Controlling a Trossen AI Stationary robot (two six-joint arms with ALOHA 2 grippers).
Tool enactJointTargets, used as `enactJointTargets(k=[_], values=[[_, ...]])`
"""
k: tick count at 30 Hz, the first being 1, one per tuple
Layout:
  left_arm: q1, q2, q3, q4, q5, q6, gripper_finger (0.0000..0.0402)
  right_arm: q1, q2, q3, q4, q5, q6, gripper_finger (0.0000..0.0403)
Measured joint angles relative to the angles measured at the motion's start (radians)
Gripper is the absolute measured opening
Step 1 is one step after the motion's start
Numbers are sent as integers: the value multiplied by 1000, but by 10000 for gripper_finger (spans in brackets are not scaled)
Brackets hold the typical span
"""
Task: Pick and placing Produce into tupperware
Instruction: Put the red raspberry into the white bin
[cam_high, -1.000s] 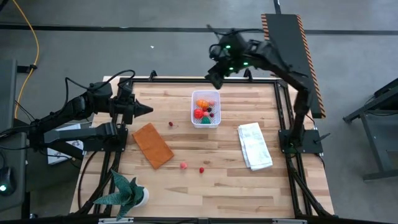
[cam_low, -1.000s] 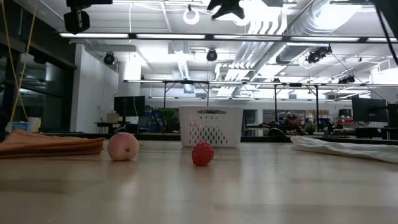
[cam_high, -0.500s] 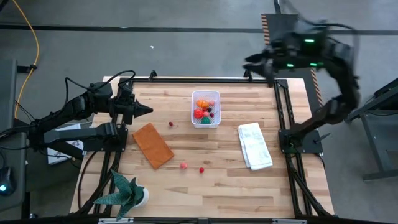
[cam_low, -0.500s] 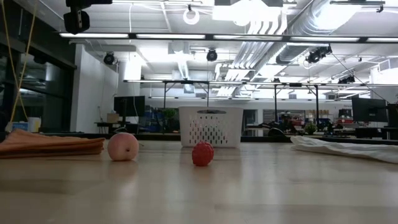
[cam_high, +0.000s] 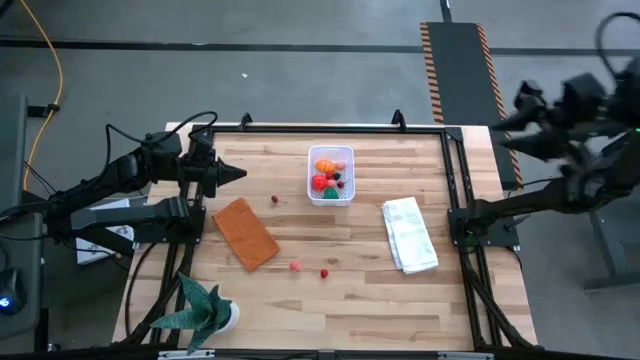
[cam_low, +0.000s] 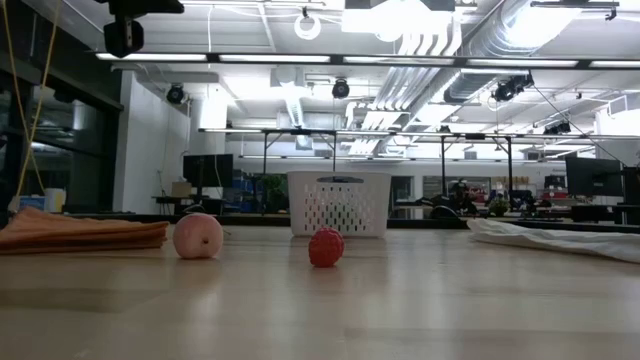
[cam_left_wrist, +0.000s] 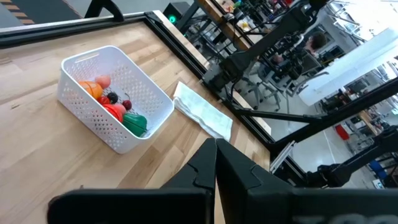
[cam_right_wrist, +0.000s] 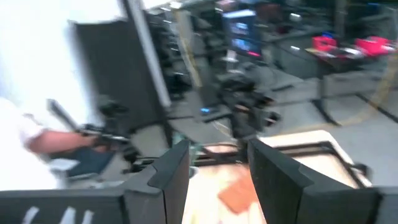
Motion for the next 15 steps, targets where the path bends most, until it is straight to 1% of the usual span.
enactJointTargets(k=[4,9,15], values=[[0,3,0,0,0,-4,1,12,-55,0,0,-107,-4,151],[0,11,0,0,0,-28,1,12,-107,0,0,-161,-8,151],[0,15,0,0,0,-65,1,12,-147,0,5,-272,-19,151]])
